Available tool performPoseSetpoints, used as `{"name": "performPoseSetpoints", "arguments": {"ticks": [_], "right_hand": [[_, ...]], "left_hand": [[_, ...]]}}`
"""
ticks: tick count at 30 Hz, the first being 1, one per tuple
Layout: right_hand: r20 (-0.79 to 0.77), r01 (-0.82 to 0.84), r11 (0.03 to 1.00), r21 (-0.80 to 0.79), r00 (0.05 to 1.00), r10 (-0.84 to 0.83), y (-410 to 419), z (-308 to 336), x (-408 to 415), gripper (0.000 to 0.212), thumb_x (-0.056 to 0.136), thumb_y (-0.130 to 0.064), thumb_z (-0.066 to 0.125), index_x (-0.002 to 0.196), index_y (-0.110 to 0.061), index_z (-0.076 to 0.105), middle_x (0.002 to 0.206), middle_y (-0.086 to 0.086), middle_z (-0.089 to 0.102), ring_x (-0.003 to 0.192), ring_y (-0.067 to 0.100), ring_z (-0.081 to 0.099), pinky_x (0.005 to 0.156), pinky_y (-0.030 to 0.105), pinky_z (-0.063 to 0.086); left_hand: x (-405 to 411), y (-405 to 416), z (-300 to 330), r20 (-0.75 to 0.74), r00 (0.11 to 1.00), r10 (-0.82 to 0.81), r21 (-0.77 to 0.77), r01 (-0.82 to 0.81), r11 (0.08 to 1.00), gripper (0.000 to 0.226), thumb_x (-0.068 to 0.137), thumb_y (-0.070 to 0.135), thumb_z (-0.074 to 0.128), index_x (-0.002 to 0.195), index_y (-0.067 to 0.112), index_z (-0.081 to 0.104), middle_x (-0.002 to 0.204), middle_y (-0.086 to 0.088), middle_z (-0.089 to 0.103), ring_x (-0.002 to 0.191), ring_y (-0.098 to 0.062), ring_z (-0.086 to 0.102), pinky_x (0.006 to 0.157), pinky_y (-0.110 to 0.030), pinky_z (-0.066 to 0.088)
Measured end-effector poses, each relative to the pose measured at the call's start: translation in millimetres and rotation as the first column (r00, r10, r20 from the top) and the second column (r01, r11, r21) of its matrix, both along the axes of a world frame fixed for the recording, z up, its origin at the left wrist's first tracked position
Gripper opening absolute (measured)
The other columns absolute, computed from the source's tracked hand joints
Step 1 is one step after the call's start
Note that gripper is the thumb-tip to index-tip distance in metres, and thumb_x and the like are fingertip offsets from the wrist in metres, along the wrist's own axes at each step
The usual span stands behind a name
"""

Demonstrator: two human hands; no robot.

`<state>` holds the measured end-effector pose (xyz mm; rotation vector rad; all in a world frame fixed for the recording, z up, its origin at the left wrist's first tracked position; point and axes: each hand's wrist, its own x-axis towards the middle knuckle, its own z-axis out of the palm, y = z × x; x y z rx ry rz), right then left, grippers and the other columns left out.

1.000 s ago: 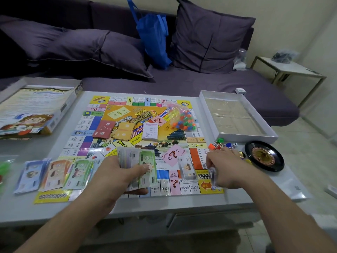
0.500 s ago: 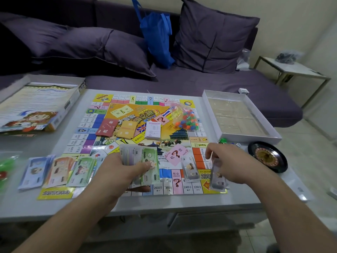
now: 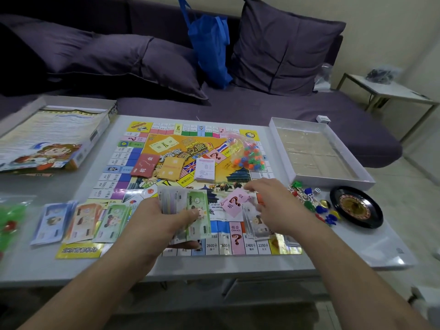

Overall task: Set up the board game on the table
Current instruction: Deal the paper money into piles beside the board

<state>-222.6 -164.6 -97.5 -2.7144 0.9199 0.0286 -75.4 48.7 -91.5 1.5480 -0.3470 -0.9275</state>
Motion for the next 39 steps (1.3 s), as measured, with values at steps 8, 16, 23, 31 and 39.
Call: {"name": "performPoseSetpoints", "arguments": {"ticks": [8,16,23,31,39], "right_hand": [[-0.424,-0.006,0.998,-0.065,0.906,-0.022,-22.0,16.3,-51.4,0.091,0.081,-0.039,0.085,0.155,-0.032,0.032,0.156,-0.006,0.04,0.142,0.023,0.032,0.12,0.046,0.031],[-0.421,-0.043,0.992,-0.115,0.907,-0.009,-19.8,9.2,-53.4,0.075,0.075,-0.042,0.088,0.134,-0.032,0.042,0.137,-0.005,0.047,0.125,0.019,0.038,0.111,0.042,0.031],[-0.417,-0.002,0.999,-0.041,0.909,-0.015,-17.4,9.8,-53.9,0.039,0.08,-0.025,0.084,0.105,-0.034,0.055,0.116,-0.006,0.055,0.109,0.017,0.044,0.097,0.039,0.042],[-0.356,0.046,0.995,0.093,0.934,-0.01,-15.1,19.9,-51.9,0.029,0.085,-0.008,0.075,0.097,-0.028,0.059,0.11,-0.009,0.057,0.096,0.012,0.056,0.076,0.028,0.055],[-0.132,0.005,0.959,0.283,0.991,0.034,-11.9,38.1,-35.6,0.032,0.094,-0.004,0.063,0.095,-0.036,0.062,0.11,-0.013,0.063,0.103,0.012,0.062,0.088,0.042,0.06]], "left_hand": [[-6.8,-6.5,0.5,-0.005,1.0,-0.031,0.005,0.031,1.0,0.019,0.09,0.002,0.076,0.107,0.0,0.069,0.092,-0.015,0.081,0.082,-0.035,0.08,0.063,-0.055,0.064],[-10.7,-4.7,-0.6,-0.013,1.0,-0.025,0.01,0.025,1.0,0.023,0.088,0.001,0.077,0.11,-0.002,0.068,0.093,-0.017,0.08,0.083,-0.036,0.079,0.064,-0.055,0.065],[-10.6,-5.5,-1.2,-0.011,0.999,-0.031,0.016,0.031,0.999,0.026,0.088,0.003,0.078,0.111,-0.001,0.067,0.093,-0.017,0.08,0.084,-0.036,0.079,0.066,-0.055,0.065],[-7.5,-4.2,-1.0,-0.008,1.0,-0.03,-0.001,0.03,1.0,0.024,0.089,0.003,0.077,0.11,-0.002,0.068,0.095,-0.017,0.08,0.085,-0.037,0.079,0.071,-0.06,0.064],[-3.4,-1.3,1.3,-0.02,1.0,-0.012,-0.021,0.012,1.0,0.02,0.09,0.001,0.076,0.108,-0.002,0.068,0.093,-0.018,0.08,0.084,-0.037,0.079,0.061,-0.053,0.065]]}}
